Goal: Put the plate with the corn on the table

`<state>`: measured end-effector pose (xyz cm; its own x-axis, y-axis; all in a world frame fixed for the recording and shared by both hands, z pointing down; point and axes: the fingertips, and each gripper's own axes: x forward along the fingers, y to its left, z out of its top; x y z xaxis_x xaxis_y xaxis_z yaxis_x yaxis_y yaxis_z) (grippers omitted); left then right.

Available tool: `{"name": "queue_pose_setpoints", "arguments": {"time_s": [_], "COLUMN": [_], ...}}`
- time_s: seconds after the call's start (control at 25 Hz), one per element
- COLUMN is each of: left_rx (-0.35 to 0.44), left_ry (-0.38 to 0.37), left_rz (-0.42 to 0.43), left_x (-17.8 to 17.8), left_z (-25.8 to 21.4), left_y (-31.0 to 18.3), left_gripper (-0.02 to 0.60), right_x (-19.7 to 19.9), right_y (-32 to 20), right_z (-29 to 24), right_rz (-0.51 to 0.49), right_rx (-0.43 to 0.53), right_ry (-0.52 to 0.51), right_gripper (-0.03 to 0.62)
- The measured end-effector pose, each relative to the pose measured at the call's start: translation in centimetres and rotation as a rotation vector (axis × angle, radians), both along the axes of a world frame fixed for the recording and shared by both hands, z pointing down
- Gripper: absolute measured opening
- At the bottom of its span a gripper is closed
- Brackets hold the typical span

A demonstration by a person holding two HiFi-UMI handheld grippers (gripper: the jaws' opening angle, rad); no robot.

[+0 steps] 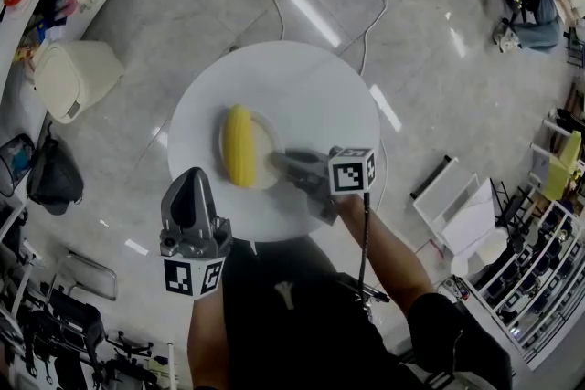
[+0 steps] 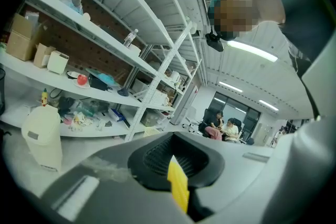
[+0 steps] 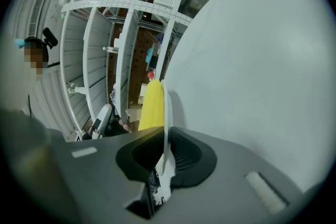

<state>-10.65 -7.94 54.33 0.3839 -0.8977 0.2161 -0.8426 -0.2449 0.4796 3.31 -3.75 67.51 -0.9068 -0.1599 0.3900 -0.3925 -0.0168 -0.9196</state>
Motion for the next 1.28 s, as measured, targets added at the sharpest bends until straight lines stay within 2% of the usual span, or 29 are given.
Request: {"name": "queue_pose_setpoints", "arguments": {"time_s": [0.88,1.28], "left_rx": [-0.011,-0.014], "left_ry": [0.001,0.008], "left_rz": [-0.016,-0.017], "left_x": [-0.6,-0.4], "left_z": [0.1,0.0], "left_y": [0.5,0.8], "left_gripper": [0.005,0.005], "right_x": [0.0,0.3], "right_y": [-0.1,-1.0], "right_z": [1.2,1.8], "right_rz": [0.013,0.027], "right_rx": [-0.027,-0.044], "right_ry": [0.043,0.16], "right_gripper": [0.04,0.04]}}
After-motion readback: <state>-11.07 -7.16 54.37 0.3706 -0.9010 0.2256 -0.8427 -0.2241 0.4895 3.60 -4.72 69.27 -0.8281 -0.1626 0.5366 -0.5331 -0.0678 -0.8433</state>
